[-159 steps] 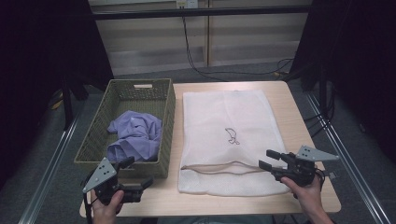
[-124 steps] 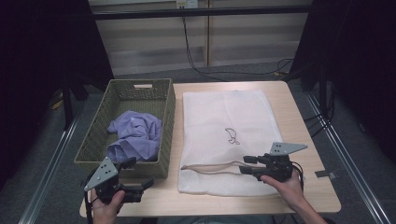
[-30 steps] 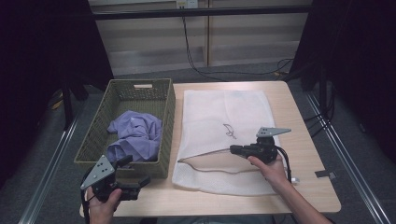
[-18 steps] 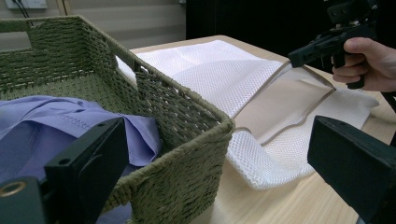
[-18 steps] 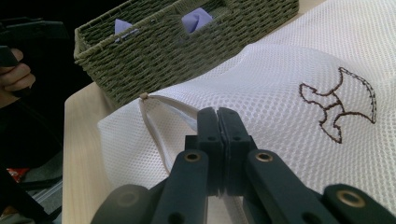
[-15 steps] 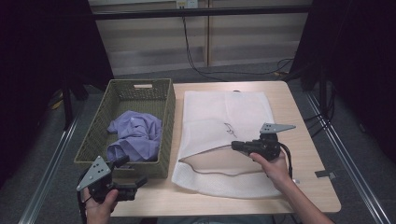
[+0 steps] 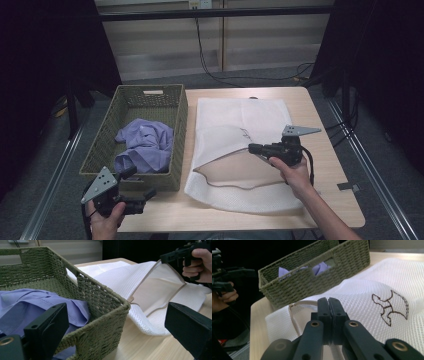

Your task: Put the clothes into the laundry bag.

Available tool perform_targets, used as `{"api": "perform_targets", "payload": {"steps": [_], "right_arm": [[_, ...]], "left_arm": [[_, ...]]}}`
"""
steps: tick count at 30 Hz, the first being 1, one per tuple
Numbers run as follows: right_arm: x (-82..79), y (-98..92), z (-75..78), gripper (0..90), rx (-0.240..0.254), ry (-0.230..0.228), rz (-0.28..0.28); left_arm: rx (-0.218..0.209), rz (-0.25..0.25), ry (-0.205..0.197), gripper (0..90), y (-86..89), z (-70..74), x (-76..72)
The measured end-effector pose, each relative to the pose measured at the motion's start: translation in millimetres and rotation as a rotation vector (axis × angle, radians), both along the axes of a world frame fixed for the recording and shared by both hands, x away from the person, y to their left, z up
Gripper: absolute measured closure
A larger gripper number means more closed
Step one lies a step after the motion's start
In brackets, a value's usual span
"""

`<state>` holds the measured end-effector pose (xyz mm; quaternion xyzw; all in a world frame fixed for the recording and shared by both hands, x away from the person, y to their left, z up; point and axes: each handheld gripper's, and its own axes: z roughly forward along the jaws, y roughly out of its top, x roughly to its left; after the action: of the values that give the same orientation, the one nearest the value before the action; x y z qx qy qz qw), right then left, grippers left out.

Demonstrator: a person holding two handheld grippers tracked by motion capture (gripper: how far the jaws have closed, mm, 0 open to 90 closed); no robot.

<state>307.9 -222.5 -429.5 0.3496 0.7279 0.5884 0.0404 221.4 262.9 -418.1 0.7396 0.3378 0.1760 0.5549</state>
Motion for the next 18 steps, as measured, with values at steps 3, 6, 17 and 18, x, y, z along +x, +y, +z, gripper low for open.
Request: {"api": "perform_targets", "payload": {"steps": [3,6,17,18], "right_arm": [[1.6,-0.6,2.9,88.7,0.003,-0.010,-0.009],[3.7,-2.1,5.6,88.7,0.024,-0.012,-0.010],[15.4,-1.5,21.1,88.7,0.063,-0.042,-0.008],[15.9,-1.5,22.0,88.7,0.094,-0.035,-0.010]], "left_arm": [[0.009,0.007,-0.004,5.0,0.7,0.3,0.0],[0.003,-0.001,0.000,5.0,0.2,-0.3,0.2],[0.003,0.012,-0.005,5.2,1.5,0.1,0.1],[-0.001,0.018,-0.004,5.2,1.7,0.3,-0.1]]}}
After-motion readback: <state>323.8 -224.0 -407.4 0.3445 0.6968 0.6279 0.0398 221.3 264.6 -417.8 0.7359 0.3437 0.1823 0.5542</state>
